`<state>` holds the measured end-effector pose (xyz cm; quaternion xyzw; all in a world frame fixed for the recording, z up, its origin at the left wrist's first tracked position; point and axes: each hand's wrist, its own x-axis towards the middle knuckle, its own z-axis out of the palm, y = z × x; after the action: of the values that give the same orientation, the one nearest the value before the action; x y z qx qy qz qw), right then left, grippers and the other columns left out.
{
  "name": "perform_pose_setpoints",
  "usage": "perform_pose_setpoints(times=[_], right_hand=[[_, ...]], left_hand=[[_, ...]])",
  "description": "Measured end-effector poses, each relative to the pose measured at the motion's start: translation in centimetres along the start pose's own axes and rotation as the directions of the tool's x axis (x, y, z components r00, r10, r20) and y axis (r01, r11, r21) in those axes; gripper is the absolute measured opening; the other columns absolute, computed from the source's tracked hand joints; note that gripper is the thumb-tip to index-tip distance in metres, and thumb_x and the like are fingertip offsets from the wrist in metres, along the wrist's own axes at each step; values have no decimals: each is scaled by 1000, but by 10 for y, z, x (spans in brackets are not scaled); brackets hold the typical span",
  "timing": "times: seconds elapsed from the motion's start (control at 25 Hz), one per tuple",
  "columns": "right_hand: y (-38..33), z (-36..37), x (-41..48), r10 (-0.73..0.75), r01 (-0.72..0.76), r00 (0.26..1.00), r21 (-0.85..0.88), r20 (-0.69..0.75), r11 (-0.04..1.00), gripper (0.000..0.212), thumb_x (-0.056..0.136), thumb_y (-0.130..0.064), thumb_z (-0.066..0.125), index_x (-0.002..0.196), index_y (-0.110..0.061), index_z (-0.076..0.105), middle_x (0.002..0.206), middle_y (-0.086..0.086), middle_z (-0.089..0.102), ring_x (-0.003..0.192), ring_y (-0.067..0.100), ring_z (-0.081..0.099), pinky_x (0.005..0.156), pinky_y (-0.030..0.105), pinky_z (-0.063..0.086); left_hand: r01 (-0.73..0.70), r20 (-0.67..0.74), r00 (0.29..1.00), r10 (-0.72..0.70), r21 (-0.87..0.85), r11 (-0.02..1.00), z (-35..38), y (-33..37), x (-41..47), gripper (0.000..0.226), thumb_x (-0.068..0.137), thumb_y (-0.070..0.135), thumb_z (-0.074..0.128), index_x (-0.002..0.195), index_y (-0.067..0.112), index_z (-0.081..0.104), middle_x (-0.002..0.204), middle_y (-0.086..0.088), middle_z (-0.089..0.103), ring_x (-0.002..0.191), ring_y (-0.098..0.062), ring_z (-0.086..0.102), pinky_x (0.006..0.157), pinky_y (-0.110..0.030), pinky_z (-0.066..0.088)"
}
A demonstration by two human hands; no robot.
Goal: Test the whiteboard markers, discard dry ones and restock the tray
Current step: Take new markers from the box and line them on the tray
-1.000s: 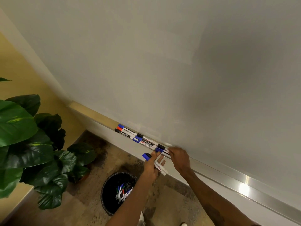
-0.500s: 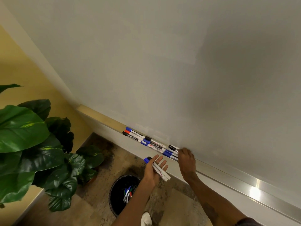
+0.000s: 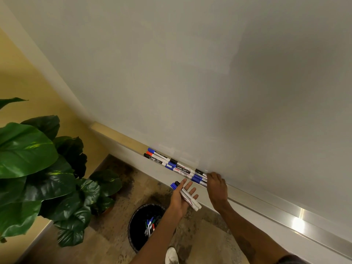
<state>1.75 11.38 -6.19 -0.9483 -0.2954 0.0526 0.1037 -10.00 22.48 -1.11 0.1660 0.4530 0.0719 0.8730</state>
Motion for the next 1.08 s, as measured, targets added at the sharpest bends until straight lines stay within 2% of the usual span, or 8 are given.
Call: perform_pose_setpoints(times=[0.08,0.16,0.28,0.4,0.56,0.68,0.84,1.08], right_hand=[[1,-11,-1,-66,68,997,62,-35,996,56,64,-28,91,112,-12,68,109,8,70,102,24,66,86,37,55],[-3,-30,-1,-155,155,988,194,-14,969,35,84,-24,76,115,-11,67,111,7,70,104,22,66,92,35,53],[-7,-58,-4,-183,38,964,579,194,815,22,99,-26,55,110,-18,73,101,-1,73,89,10,68,84,32,57],[6,-70,-12,-272,-23,912,700,308,714,22,97,-27,59,110,-18,75,103,-1,73,85,7,68,80,26,56],[38,-77,-24,-272,-129,871,725,409,676,25,91,-9,65,116,-11,73,110,3,73,89,14,70,80,26,58],[60,-82,-33,-193,-145,915,733,355,664,24,89,-4,66,112,-8,73,108,4,73,87,6,69,84,21,55],[97,-68,-40,57,-159,979,556,196,816,22,91,-10,65,112,-12,74,114,6,71,101,18,65,93,28,50],[117,-43,-60,68,-103,988,262,137,960,31,95,-3,54,115,-18,72,115,4,68,103,24,61,87,32,47]], left_hand=[[-4,16,1000,4,14,1000,7,-3,-1,41,104,32,45,140,14,51,141,-15,51,119,-37,53,83,-50,51],[13,14,1000,-14,46,999,15,-9,-1,40,102,33,48,135,11,55,130,-18,59,109,-36,60,83,-49,53],[29,15,999,-30,81,996,28,-24,0,47,100,35,53,134,5,57,124,-23,64,100,-34,66,91,-48,54],[-28,25,999,27,31,999,35,-41,2,45,100,31,52,139,8,54,118,-20,66,100,-33,66,93,-45,52],[-23,16,1000,22,82,996,43,-61,6,50,99,37,52,141,10,52,131,-21,60,103,-35,65,88,-45,55],[18,-23,1000,-15,154,988,50,-76,6,62,93,49,54,139,7,52,132,-21,60,111,-38,62,97,-53,51],[-26,-71,997,31,79,997,48,-84,1,50,101,40,49,141,11,48,145,-14,50,130,-41,48,107,-60,41],[14,-94,996,-11,32,999,39,-82,0,52,102,42,44,147,15,43,152,-11,43,137,-40,41,108,-58,36]])
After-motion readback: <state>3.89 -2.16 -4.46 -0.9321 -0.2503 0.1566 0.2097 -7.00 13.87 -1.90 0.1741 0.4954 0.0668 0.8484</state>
